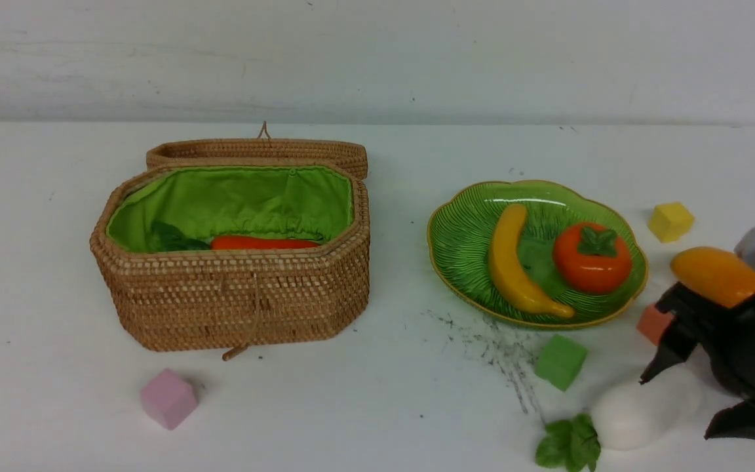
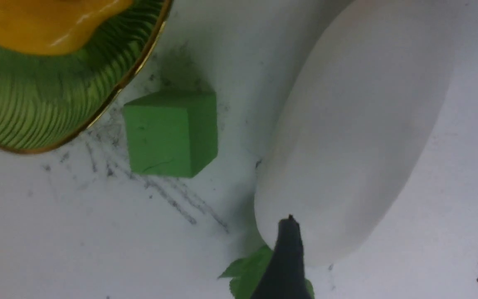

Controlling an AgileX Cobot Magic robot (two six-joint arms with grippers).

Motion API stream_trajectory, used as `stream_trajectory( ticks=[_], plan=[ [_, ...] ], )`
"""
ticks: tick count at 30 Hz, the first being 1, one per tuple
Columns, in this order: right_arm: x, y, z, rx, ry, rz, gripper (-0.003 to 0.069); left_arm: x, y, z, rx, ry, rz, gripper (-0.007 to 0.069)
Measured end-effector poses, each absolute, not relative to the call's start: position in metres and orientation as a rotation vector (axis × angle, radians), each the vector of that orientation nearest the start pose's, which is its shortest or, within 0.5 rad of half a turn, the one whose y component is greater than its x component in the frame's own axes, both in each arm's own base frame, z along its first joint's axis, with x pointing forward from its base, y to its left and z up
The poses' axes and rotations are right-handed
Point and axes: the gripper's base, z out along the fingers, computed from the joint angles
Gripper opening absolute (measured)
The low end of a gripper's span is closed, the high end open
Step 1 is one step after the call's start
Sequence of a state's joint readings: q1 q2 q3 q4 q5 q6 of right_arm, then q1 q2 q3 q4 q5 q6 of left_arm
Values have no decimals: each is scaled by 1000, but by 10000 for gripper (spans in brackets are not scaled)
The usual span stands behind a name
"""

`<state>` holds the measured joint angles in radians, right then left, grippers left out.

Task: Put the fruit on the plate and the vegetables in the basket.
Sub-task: Take a daikon with your right arm and place it on the basket on the left.

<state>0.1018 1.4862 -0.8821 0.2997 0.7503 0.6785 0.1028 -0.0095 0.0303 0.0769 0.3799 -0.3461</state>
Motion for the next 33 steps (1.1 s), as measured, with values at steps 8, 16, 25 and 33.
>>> stream_trajectory(
  ticks=[8, 16, 25, 33],
  plan=[
    [291, 57, 182, 1338, 2601, 384, 585, 52, 8, 169, -373, 1847, -91, 179],
    [295, 57, 165, 1138, 2716, 315, 505, 52, 8, 169, -373, 1847, -91, 187],
    [280, 58, 220, 605, 2699, 384, 505, 52, 8, 169, -373, 1847, -91, 191],
    [283, 90, 305, -73, 2470, 454, 505, 52, 8, 169, -373, 1847, -91, 193]
  ],
)
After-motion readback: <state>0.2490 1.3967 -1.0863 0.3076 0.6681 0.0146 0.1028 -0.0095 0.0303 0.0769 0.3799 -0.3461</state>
